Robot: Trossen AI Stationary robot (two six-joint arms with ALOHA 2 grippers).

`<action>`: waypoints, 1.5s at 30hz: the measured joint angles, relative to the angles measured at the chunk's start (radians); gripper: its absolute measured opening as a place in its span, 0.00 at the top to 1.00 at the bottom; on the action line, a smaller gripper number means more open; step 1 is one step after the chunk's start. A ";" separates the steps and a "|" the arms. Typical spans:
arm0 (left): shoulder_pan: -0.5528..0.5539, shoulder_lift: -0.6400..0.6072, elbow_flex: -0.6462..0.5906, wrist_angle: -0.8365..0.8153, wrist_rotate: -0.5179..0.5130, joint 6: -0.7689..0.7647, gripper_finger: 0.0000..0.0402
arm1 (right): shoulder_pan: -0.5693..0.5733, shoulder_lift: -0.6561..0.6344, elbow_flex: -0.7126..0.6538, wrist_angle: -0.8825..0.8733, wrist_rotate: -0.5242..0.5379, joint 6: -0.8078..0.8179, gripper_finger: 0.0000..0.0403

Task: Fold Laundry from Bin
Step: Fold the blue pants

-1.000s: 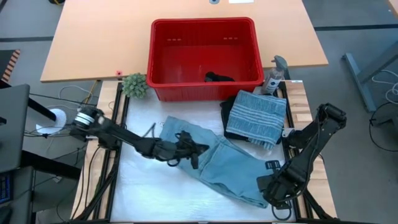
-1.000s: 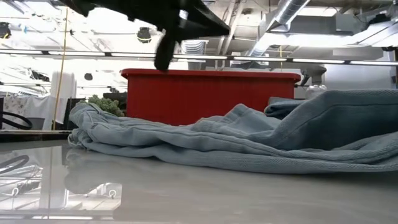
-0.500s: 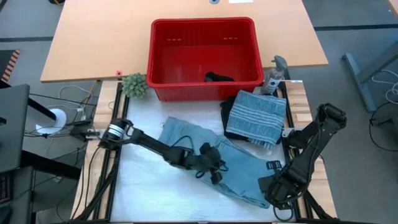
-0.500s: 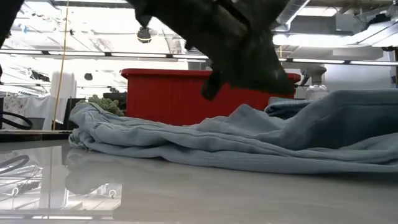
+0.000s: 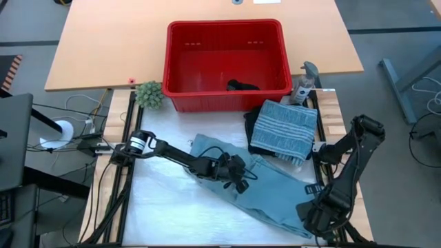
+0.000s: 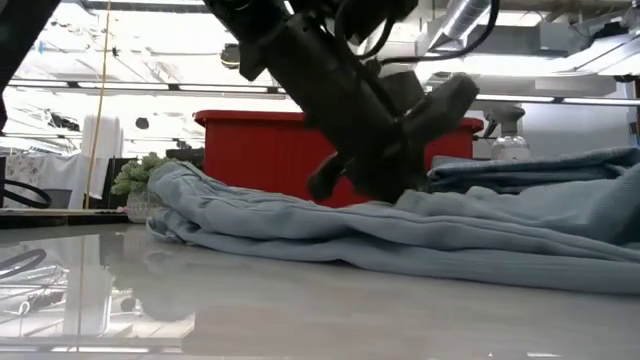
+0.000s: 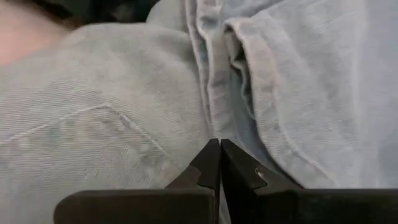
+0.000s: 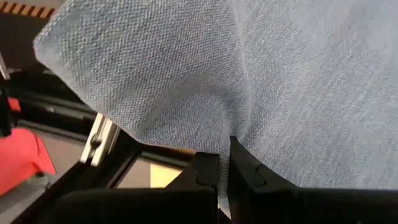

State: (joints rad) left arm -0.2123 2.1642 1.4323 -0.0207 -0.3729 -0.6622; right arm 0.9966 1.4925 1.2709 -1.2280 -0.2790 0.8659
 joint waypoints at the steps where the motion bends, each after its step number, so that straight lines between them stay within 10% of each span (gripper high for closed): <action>1: -0.001 -0.001 0.001 0.007 0.003 0.000 1.00 | -0.001 0.000 0.015 -0.018 -0.003 -0.010 0.92; 20: -0.037 -0.025 0.076 0.002 0.019 0.037 1.00 | -0.195 0.000 0.349 -0.309 0.203 -0.327 0.92; 45: -0.116 0.113 0.077 0.315 0.021 0.006 1.00 | -0.353 -0.001 0.454 -0.343 0.309 -0.628 0.92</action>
State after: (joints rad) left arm -0.3283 2.2767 1.5093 0.2939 -0.3516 -0.6563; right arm 0.6433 1.4914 1.7252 -1.5714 0.0303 0.2375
